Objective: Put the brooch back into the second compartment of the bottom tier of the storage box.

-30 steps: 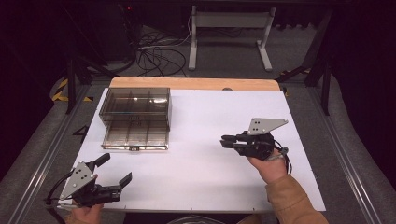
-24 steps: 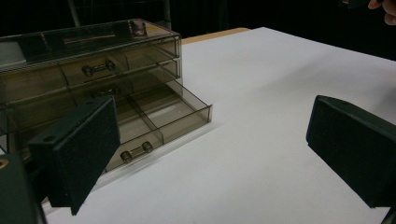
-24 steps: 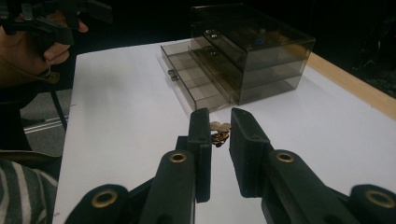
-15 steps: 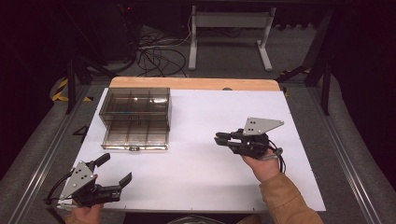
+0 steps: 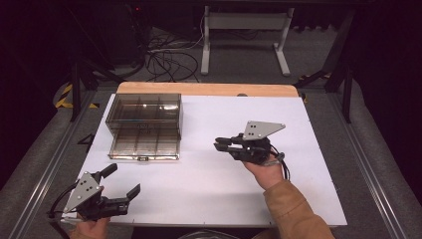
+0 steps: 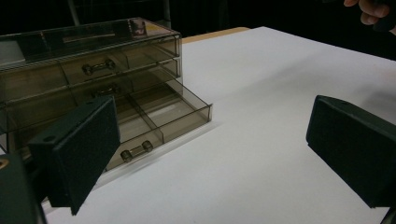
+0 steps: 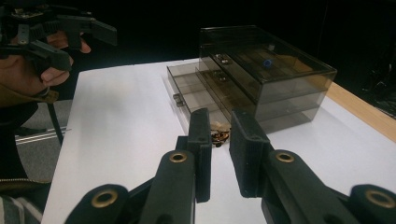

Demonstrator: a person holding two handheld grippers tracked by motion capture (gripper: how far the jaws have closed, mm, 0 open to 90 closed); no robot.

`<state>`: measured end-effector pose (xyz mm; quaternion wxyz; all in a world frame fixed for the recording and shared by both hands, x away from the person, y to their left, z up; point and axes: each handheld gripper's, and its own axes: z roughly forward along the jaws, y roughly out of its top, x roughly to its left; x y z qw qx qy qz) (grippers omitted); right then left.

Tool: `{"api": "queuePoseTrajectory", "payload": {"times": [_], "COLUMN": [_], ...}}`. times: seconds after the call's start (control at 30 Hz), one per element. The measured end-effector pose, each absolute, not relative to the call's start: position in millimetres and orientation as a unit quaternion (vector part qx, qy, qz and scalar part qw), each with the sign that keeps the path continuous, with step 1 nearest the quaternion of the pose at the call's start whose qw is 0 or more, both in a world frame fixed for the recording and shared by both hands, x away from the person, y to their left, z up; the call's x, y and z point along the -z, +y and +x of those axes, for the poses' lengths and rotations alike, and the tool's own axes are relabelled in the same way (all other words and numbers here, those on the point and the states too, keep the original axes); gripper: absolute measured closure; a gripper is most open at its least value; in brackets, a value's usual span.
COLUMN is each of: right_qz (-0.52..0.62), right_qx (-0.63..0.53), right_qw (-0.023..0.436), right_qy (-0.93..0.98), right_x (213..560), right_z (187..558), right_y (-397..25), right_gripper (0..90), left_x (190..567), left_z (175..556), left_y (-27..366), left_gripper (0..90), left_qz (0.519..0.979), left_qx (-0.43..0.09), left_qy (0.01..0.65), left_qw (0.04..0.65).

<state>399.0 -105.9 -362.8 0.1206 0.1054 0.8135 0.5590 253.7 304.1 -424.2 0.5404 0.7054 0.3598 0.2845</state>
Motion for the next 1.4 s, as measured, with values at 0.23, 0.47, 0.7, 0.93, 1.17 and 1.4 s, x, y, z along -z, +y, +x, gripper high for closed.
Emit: {"api": "queuePoseTrajectory", "payload": {"times": [0.23,0.47,0.7,0.93,1.17,1.4], "right_qz": [0.101,0.1,0.098,0.098,0.096,0.092], "right_qx": [-0.559,-0.566,-0.57,-0.577,-0.585,-0.584], "right_qw": [0.109,0.096,0.085,0.074,0.068,0.061], "right_qy": [0.815,0.813,0.811,0.808,0.802,0.804], "right_x": [365.8,372.7,379.9,386.6,396.1,404.6], "right_z": [407.1,415.8,424.4,430.5,434.8,437.1], "right_y": [-82.6,-57.4,-33.5,-14.0,3.1,18.3], "right_gripper": [79.1,79.1,79.2,79.1,79.1,79.1], "left_x": [424.1,423.7,424.1,424.1,424.4,424.4], "left_z": [253.7,253.8,254.2,254.0,254.0,253.3], "left_y": [304.7,305.7,306.2,306.2,305.3,305.0], "left_gripper": [3.8,3.8,3.8,3.8,3.8,3.8], "left_qz": [0.704,0.706,0.704,0.704,0.705,0.706], "left_qx": [-0.283,-0.282,-0.281,-0.279,-0.273,-0.272], "left_qy": [0.36,0.36,0.36,0.359,0.357,0.353], "left_qw": [0.542,0.542,0.544,0.545,0.549,0.55]}}
